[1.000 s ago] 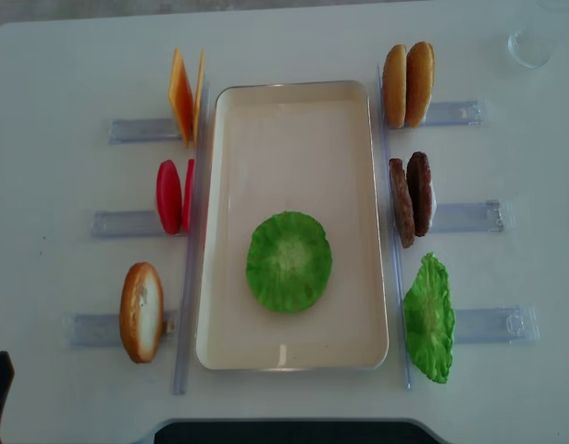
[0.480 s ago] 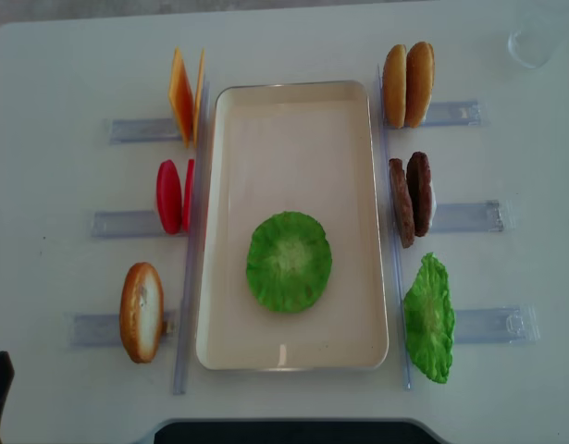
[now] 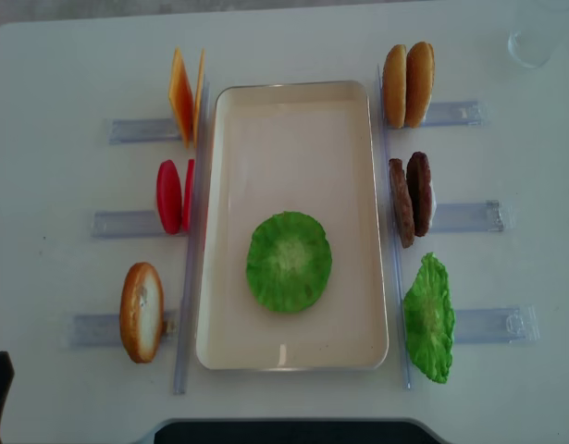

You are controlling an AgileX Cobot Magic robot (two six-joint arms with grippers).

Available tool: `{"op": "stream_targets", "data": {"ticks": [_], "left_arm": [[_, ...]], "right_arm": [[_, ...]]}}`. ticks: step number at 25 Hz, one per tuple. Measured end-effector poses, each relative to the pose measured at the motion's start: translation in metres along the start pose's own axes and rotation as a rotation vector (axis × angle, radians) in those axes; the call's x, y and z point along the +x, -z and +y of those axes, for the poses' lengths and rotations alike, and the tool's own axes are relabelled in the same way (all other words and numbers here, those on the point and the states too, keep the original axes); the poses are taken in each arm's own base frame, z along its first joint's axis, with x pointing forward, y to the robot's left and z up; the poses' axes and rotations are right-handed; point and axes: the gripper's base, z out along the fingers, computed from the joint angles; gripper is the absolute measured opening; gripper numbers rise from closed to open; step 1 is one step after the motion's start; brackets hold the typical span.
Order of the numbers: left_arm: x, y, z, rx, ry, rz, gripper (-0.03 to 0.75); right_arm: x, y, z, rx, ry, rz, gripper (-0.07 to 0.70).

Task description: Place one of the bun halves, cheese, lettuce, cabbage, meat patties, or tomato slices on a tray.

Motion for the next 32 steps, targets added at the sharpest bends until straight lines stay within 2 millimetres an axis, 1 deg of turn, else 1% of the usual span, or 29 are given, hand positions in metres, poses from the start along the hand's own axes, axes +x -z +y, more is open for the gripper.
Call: {"op": "stream_targets", "data": {"ticks": [4,7,11,15,22,32], "left_arm": [[0.000,0.000,0.000,0.000,0.000,0.000,0.515],[0.000,0.000,0.000,0.000,0.000,0.000,0.515],[0.000,0.000,0.000,0.000,0.000,0.000,0.515],[0.000,0.000,0.000,0.000,0.000,0.000,0.515],[0.000,0.000,0.000,0.000,0.000,0.000,0.515],[0.000,0.000,0.000,0.000,0.000,0.000,0.515]], "right_arm": [[0.020,-0.010,0.008,-0.086,0.023,0.001,0.580],[0.033,-0.027,0.014,-0.123,0.040,0.039,0.580],[0.051,-0.048,0.016,-0.127,0.044,0.128,0.580],[0.058,-0.059,0.017,-0.127,0.051,0.141,0.580],[0.067,-0.066,0.020,-0.149,0.088,0.191,0.580],[0.068,-0.065,0.020,-0.149,0.088,0.193,0.580]]}}
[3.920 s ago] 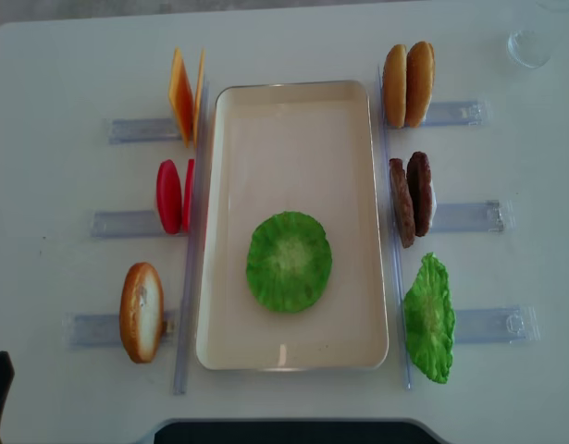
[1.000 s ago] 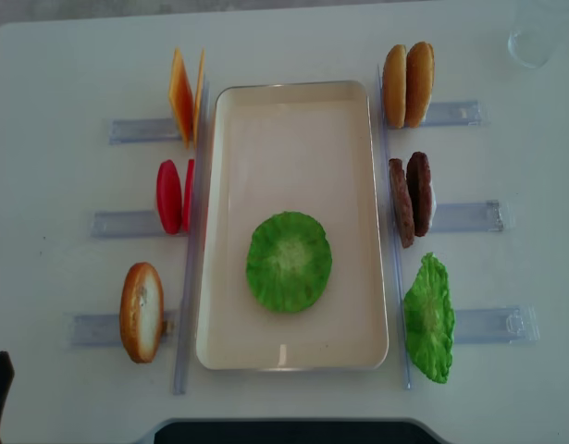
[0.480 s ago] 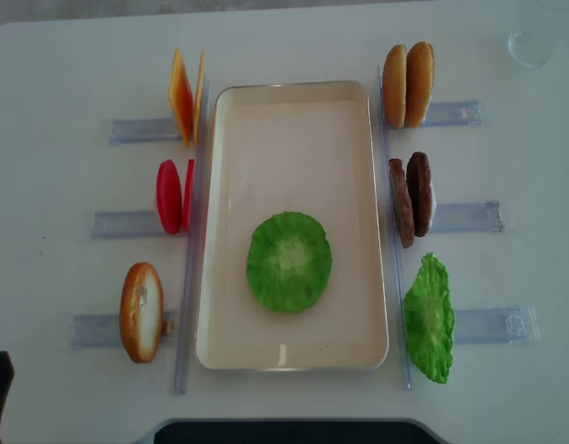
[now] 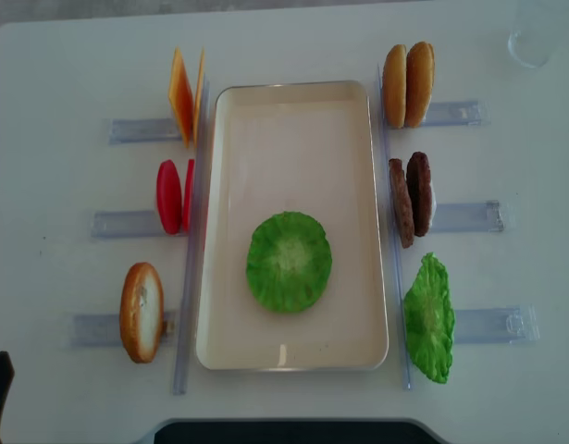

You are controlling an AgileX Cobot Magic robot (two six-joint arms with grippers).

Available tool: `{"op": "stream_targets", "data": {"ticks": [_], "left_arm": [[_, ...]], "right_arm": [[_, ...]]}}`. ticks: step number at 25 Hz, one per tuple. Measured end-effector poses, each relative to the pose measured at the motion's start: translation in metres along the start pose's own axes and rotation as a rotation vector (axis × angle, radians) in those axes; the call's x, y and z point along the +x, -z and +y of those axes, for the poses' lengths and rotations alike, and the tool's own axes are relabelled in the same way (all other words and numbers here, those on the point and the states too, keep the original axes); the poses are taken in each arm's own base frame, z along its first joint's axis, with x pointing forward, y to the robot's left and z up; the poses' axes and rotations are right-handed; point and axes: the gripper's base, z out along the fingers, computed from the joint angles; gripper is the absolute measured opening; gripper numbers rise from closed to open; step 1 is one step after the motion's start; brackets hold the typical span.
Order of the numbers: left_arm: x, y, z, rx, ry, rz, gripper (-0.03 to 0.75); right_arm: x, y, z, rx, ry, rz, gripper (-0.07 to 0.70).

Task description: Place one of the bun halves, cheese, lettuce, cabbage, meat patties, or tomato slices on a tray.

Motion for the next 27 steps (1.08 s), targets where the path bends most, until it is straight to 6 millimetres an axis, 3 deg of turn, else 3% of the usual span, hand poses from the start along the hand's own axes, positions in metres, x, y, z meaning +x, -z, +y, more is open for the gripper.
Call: {"op": "stream_targets", "data": {"ticks": [27], "left_arm": [[0.0000,0.0000,0.0000,0.000,0.000,0.000,0.515]], "right_arm": [[0.0000,0.0000,0.0000,0.000,0.001,0.000,0.580]]}}
